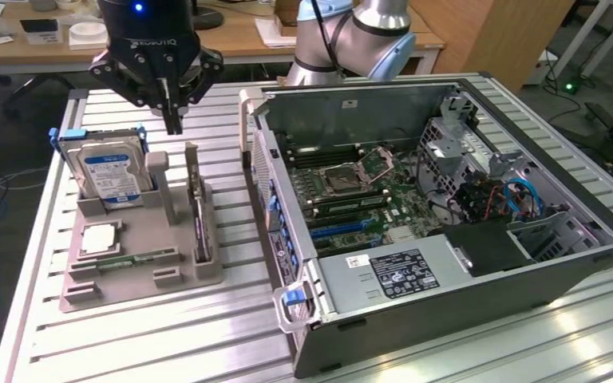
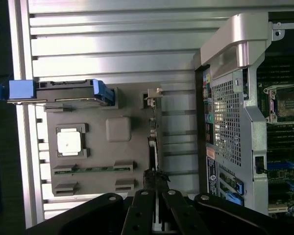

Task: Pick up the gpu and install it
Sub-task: 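Pick up the gpu and move the gpu toward the slot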

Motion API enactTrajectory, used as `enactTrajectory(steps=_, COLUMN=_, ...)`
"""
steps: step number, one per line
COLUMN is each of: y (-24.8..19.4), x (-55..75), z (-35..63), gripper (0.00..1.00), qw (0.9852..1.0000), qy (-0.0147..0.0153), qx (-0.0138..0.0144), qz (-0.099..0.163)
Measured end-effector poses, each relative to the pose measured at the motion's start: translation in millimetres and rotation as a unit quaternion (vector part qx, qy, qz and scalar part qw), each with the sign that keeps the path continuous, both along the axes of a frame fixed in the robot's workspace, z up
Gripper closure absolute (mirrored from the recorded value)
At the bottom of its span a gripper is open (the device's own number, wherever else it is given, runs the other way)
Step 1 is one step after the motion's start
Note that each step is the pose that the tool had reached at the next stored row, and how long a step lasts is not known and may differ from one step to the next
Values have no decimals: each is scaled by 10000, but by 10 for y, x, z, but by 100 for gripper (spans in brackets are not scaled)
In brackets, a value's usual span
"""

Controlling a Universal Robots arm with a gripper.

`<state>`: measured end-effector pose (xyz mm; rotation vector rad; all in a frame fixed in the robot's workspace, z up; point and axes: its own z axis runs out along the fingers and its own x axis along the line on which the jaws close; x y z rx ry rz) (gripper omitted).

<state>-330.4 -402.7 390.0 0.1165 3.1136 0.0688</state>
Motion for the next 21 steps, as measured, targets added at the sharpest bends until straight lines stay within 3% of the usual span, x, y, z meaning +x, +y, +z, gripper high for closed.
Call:
enactTrajectory(steps=1, y=0, x=0, z=0, gripper=83, qw=10000, qy=0, qx=0, qz=0)
enactTrajectory(steps=3, y=0, x=0, z=0, gripper=71, qw=10000, qy=0, qx=0, qz=0)
enactTrajectory(steps=4, y=0, x=0, z=0, gripper=71, qw=10000, qy=0, qx=0, qz=0)
enactTrajectory(steps=6, y=0, x=0, z=0, gripper=59, qw=10000, qy=0, qx=0, qz=0)
enactTrajectory(steps=11, y=1, x=0, z=-6, gripper=47, qw=10000, qy=3, qx=0, qz=67)
enactTrajectory(steps=12, y=2, x=0, z=-9, gripper=41, qw=9999, qy=6, qx=0, qz=107)
enactTrajectory(steps=16, y=7, x=0, z=-50, gripper=41, qw=9996, qy=8, qx=1, qz=288)
enactTrajectory(steps=21, y=20, x=3, z=-131, gripper=41, qw=9994, qy=9, qx=6, qz=334)
